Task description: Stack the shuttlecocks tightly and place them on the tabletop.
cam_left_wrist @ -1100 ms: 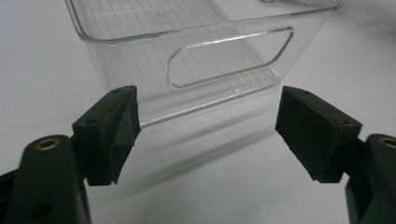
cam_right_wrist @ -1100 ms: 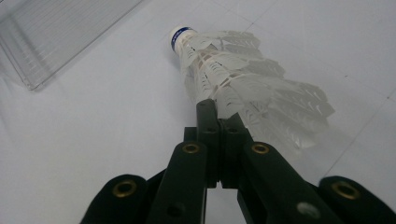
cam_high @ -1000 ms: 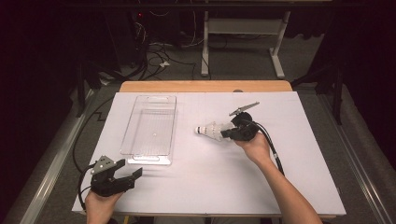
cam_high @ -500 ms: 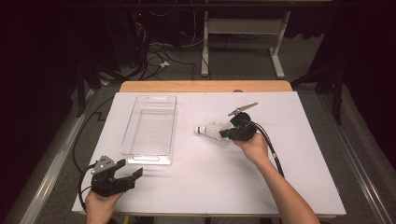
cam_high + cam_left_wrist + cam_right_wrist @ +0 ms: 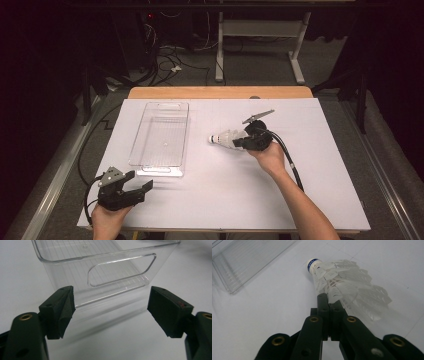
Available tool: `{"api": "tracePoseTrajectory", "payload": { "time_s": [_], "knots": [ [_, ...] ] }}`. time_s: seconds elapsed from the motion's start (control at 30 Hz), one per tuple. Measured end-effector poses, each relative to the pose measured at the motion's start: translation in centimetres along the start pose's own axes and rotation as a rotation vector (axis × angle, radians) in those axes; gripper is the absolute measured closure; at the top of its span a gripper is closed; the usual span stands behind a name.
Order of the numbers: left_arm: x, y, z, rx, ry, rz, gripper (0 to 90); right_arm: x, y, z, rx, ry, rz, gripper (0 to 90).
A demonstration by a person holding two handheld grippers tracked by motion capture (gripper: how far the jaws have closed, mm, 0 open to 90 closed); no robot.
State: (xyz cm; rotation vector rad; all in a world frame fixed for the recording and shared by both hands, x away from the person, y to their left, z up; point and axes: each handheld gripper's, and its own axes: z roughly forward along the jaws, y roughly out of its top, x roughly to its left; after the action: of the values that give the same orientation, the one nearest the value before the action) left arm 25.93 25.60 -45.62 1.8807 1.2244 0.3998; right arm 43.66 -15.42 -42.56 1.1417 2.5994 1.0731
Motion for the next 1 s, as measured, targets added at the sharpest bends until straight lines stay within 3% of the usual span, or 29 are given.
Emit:
{"api": "tracePoseTrajectory", "payload": {
  "time_s": [0.53, 1.0],
  "knots": [
    [-0.02, -0.01, 0.05, 0.006, 0.006, 0.005, 23.2, -0.23, -0.22, 0.34, 0.000, -0.023, 0.003, 87.3],
    [0.00, -0.01, 0.04, 0.010, 0.020, 0.007, 23.3, -0.48, -0.47, 0.11, 0.010, -0.045, 0.032, 76.3]
  ]
}}
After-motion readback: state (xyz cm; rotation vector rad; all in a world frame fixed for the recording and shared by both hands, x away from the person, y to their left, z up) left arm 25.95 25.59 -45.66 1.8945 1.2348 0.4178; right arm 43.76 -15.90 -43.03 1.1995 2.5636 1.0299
